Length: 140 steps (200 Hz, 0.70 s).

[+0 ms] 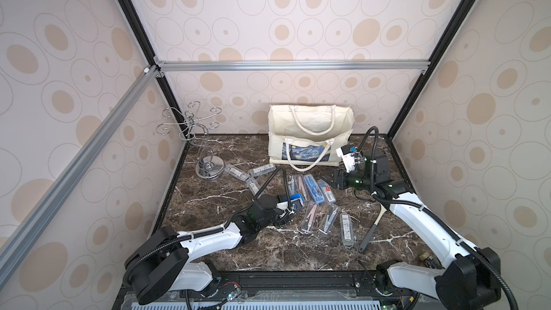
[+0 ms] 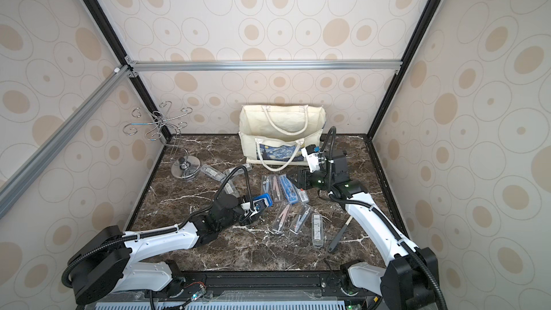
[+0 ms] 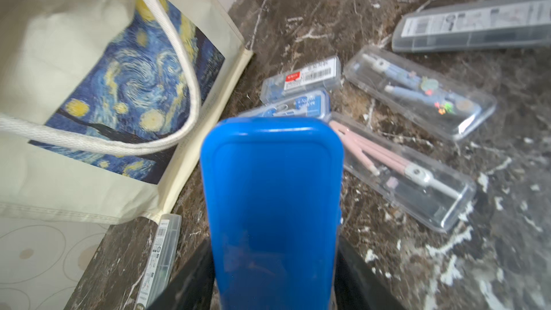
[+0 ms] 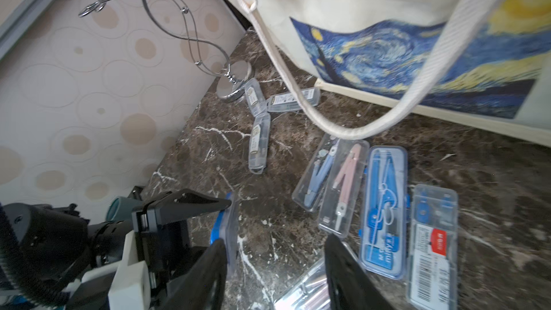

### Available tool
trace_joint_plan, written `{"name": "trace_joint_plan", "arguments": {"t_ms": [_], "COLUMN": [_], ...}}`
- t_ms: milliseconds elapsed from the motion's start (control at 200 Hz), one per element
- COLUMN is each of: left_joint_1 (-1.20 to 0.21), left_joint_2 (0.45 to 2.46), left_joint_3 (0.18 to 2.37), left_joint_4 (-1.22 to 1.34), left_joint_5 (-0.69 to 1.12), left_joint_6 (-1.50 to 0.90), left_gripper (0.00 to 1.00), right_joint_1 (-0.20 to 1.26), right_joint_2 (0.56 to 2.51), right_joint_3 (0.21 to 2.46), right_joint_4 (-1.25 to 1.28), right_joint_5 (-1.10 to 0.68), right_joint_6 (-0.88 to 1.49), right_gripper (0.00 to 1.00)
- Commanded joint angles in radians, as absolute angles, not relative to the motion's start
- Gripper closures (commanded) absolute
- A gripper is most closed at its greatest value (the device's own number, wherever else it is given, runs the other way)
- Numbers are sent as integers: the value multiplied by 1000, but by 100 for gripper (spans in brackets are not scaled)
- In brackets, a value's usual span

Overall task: Put the compass set into the canvas bag
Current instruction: Pick up the compass set at the center of the board.

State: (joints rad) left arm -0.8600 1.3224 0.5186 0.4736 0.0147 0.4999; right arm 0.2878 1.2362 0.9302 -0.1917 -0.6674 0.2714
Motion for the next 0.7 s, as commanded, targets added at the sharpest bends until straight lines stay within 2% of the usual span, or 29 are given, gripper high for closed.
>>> {"name": "trace_joint_plan", "arguments": {"t_ms": [0,100,225,450,695], "left_joint_1": [-855,-852,-848,-838,-835], "left_joint_2": [1364,1412,1458,1498,1514], "left_joint_3": [516,532,551,560,566], "left_joint_4": [668,700,722,757,757], "left_joint_5": [16,39,64,98,119], "left_joint_6": [445,433,426,412,390], "left_gripper": [40,40,41,40,40], "right_joint_1": [312,357,416,474,504], "right_joint_2": [1257,1266,1291,1368,1480], "right_joint_3": [917,925,938,954,1006], "right_joint_4": [-169,-205,-283,-320,-305], "right_joint_5": [-793,-770,-660,-589,-604], "right_joint_6": [292,245,165,151,167], "right_gripper": [46,46,46,46,51]}}
